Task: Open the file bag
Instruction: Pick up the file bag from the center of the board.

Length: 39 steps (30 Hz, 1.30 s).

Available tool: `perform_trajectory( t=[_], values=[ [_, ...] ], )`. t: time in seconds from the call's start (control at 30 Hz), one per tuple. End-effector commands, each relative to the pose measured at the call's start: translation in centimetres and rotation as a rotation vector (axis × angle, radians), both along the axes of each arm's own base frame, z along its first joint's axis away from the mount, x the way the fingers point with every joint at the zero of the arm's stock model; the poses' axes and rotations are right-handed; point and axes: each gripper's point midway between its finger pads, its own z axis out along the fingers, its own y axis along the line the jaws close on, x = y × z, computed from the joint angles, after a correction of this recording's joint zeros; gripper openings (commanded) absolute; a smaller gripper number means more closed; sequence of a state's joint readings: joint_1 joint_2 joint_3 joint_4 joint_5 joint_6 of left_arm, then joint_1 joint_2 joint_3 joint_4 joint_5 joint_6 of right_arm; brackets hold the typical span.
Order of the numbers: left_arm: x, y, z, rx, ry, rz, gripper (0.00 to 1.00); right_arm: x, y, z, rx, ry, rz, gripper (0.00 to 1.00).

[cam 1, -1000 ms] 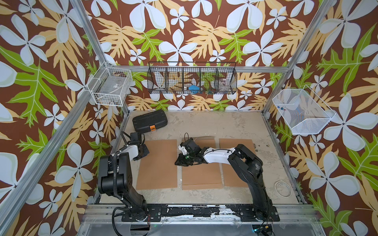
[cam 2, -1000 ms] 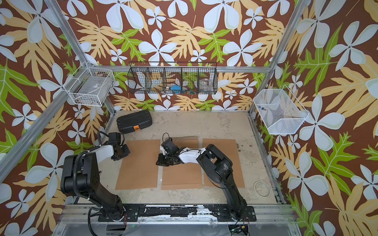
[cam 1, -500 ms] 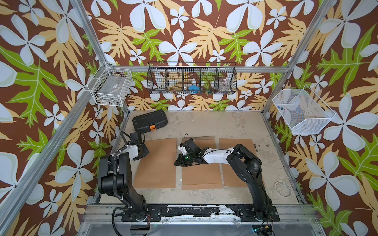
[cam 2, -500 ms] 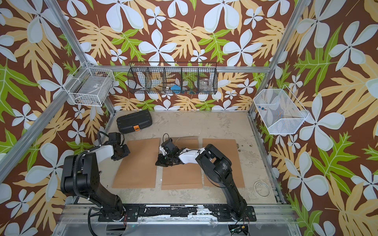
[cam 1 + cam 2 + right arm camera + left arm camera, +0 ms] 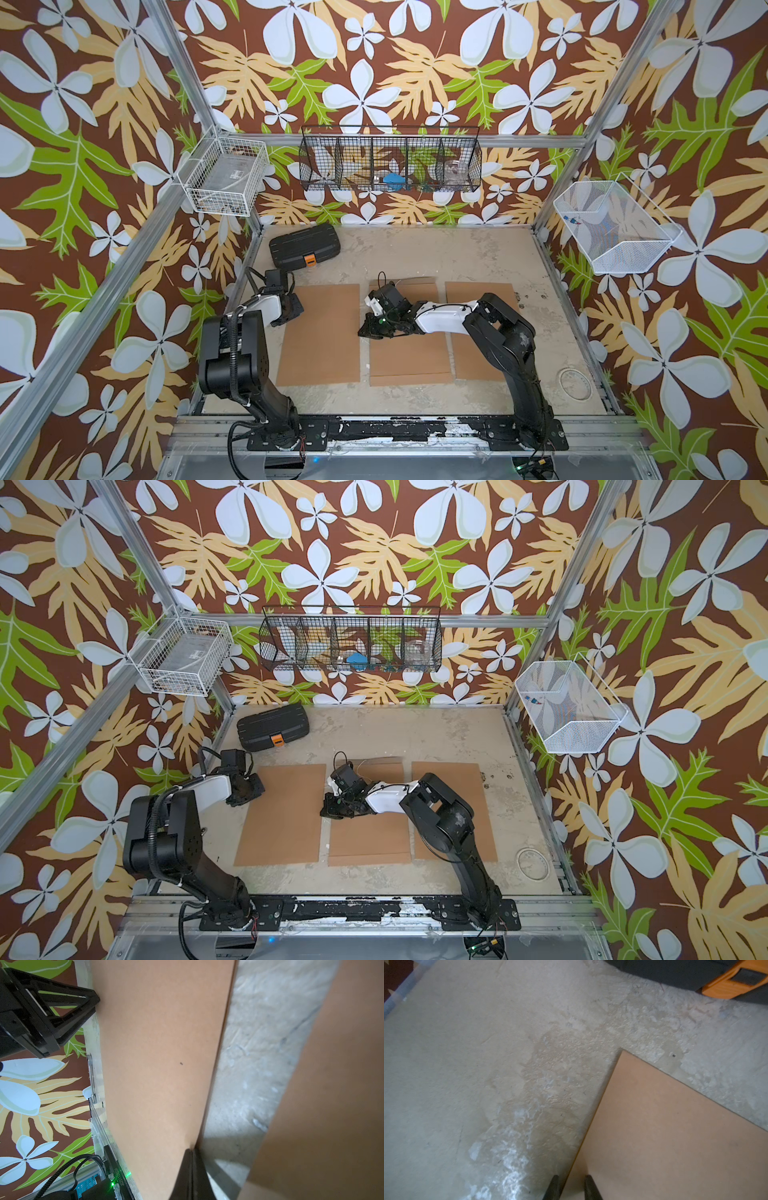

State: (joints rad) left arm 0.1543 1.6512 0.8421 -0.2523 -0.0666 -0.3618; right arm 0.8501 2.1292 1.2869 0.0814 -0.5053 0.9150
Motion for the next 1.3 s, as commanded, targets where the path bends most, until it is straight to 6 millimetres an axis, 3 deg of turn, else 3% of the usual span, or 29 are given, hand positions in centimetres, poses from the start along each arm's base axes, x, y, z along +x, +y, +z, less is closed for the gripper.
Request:
perform_trajectory(
  t=[0.0, 0.43, 0.63, 0.87, 1.03, 1.27],
  values=[
    [-3.8, -2.5, -2.0, -0.123, 0.159, -0.033, 0.24, 0.6, 0.6, 0.7, 0.027, -0.029, 0.006, 0.07],
    [-3.9, -2.7, -2.1, -0.134, 0.16, -0.036, 0.22, 0.9, 1.1, 0.2, 0.015, -0.017, 0.007, 0.11],
    [-3.7, -2.6, -1.8, -0.13, 0.15, -0.036, 0.22, 0.8, 0.6, 0.0, -0.004, -0.022, 0.0, 0.06],
    [-2.6, -2.5, -0.2, -0.13, 0.08, -0.019, 0.43, 1.4, 0.6, 0.8, -0.025, -0.096, 0.044, 0.0],
    [-0.1, -2.7, 3.4, -0.158, -0.027, -0.009, 0.51, 2.1, 0.7, 2.5, -0.048, -0.203, 0.113, 0.0],
    [4.0, -2.3, 13.0, -0.15, -0.253, -0.003, 0.61, 2.5, 1.5, 4.9, -0.019, -0.273, 0.161, 0.0]
  ],
)
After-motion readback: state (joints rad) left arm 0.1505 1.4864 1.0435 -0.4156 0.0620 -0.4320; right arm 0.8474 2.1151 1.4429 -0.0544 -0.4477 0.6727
